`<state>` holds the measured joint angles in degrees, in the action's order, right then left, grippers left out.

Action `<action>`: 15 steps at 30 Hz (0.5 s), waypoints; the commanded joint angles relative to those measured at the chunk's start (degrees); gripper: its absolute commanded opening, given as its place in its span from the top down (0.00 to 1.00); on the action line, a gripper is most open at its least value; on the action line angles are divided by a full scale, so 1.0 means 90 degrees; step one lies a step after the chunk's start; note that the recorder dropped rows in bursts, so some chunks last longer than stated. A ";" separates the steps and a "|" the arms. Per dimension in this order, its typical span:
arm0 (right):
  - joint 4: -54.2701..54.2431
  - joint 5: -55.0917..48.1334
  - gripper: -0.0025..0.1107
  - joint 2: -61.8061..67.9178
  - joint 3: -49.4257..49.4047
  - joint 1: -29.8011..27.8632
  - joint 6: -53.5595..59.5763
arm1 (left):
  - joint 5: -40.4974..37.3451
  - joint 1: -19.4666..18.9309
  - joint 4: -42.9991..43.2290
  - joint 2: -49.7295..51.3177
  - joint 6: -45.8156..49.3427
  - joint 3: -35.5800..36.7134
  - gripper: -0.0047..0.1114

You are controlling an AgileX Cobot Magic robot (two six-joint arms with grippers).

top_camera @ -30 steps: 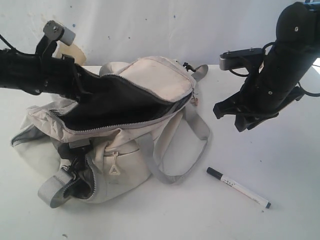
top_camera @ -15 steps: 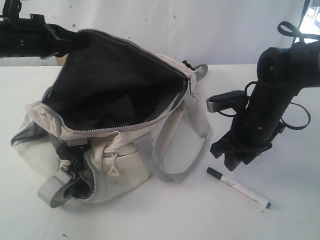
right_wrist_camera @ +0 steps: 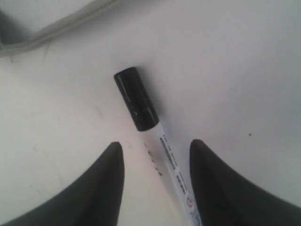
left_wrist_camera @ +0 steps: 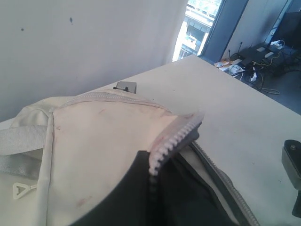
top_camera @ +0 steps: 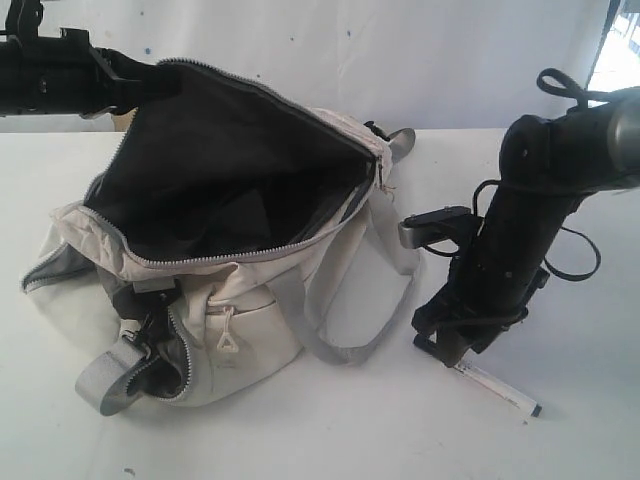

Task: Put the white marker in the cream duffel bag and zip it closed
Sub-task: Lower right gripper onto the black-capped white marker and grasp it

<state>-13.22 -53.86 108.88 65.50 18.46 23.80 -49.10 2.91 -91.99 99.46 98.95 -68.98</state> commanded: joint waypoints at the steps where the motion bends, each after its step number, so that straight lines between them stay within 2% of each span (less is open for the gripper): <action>1: 0.0291 -0.0038 0.61 0.0104 -0.0042 0.0279 -0.0120 | -0.0058 -0.0031 -0.0054 -0.0012 -0.0025 -0.0059 0.96; 6: 0.1425 0.0050 0.61 0.0104 -0.0042 0.0574 -0.1070 | -0.0058 -0.0031 -0.0054 -0.0012 -0.0025 -0.0059 0.96; 15: 0.1469 0.0436 0.61 0.0104 -0.0090 0.0574 -0.1182 | -0.0058 -0.0031 -0.0013 -0.0012 -0.0025 -0.0059 0.96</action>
<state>-0.64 -51.56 109.89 65.50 23.57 13.52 -49.10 2.91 -91.88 99.46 98.95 -68.98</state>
